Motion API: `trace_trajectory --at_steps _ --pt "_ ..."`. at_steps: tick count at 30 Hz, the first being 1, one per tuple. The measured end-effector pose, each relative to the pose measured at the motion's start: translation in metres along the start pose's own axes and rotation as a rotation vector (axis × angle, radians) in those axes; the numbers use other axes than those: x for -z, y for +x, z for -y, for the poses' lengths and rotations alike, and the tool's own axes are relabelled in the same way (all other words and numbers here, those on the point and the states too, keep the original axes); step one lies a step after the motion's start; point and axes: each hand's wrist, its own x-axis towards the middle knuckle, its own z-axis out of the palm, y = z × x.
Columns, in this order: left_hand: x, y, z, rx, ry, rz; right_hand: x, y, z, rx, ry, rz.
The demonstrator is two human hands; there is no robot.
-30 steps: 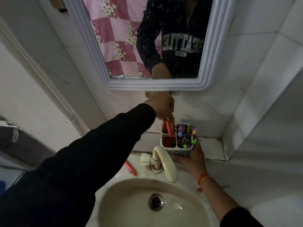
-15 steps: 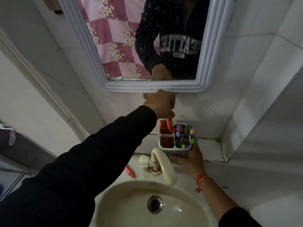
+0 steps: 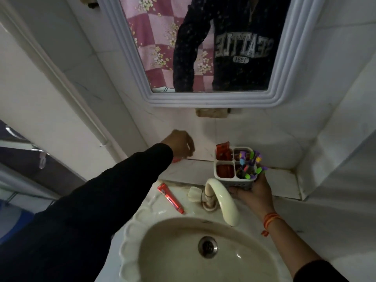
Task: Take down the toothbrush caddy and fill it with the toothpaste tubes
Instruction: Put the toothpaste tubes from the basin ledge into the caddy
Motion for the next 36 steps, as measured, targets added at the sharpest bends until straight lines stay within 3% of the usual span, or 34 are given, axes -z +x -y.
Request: trace_trajectory --at_steps 2,7,10,14,18,24,28,33,36 --pt "-0.018 0.007 0.034 0.06 0.173 0.054 0.0 0.001 -0.001 -0.017 0.016 -0.003" --pt "-0.049 0.021 0.084 0.131 0.343 0.028 -0.003 0.001 -0.003 -0.018 0.083 0.018" --pt "-0.063 0.025 0.093 0.14 0.472 0.015 -0.002 0.001 -0.003 0.011 0.001 0.042" --pt "-0.063 0.023 0.088 0.106 0.614 0.033 -0.006 0.008 -0.007 -0.047 0.104 0.008" --pt "-0.028 0.002 0.054 0.049 0.503 0.112 -0.008 0.006 -0.003 -0.011 0.091 0.006" --pt "0.044 -0.066 -0.031 -0.231 0.24 -0.111 -0.007 0.0 0.009 -0.012 0.099 0.004" --pt "0.036 -0.07 -0.076 -0.37 0.188 -0.079 -0.004 -0.005 0.018 0.029 0.038 -0.021" --pt "-0.004 -0.05 -0.092 -0.374 0.234 0.025 -0.004 -0.007 0.019 0.015 0.028 -0.017" --pt "-0.002 -0.05 -0.072 -0.293 -0.015 0.001 -0.004 -0.005 0.018 0.001 0.031 -0.021"
